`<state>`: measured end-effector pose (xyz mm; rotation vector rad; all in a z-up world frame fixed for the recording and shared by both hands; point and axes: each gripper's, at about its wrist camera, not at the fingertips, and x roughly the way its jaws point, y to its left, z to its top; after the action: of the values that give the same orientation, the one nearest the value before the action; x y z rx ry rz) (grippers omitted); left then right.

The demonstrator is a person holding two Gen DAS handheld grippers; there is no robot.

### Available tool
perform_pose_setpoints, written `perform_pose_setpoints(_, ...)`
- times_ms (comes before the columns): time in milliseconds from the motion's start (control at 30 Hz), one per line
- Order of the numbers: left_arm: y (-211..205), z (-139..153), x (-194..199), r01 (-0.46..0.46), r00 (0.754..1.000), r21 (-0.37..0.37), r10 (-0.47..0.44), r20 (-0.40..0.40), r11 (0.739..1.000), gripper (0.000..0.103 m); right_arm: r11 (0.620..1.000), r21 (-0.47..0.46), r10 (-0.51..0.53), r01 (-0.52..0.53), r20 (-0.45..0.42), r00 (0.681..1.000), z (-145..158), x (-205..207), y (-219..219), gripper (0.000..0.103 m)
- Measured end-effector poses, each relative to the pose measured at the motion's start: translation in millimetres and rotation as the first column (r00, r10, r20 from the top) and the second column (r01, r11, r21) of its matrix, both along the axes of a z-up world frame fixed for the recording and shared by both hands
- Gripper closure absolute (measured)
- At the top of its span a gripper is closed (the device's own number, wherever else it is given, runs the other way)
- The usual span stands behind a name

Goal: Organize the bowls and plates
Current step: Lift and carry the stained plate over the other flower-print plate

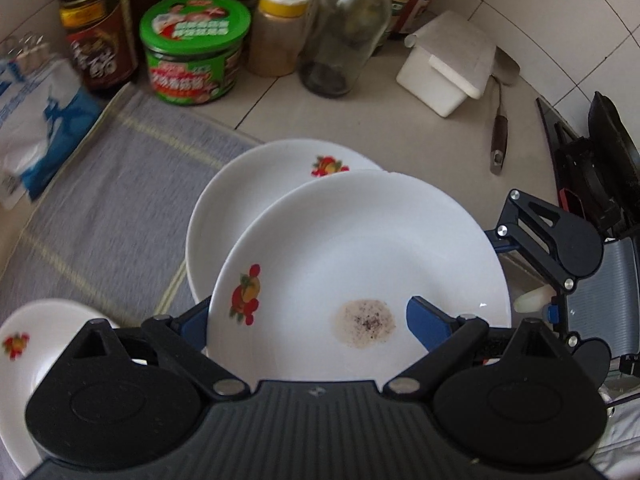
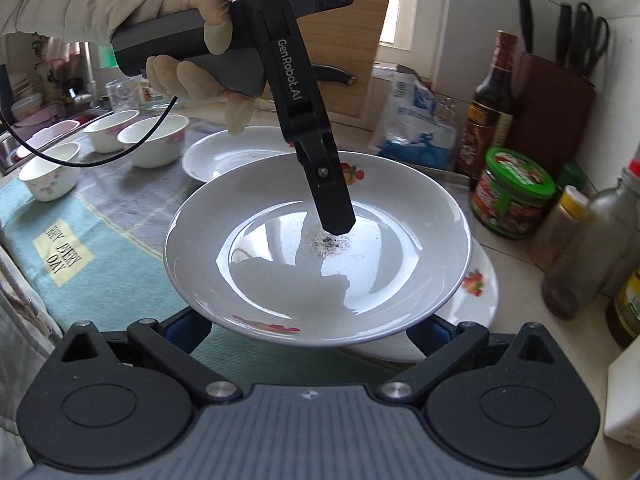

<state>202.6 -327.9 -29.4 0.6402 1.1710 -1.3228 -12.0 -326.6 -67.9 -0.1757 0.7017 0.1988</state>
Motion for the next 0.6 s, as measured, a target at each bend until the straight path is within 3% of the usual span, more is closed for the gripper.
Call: perform_pose_setpoints(600,-56.7,-21.4,1.8,0.082,0.996,0.004,-0.082,-0.029,0.997,0.006,0.990,0.042,-0.136,0.138,-0.028,0.990,-5.8,-6.1,-26.7,0.000)
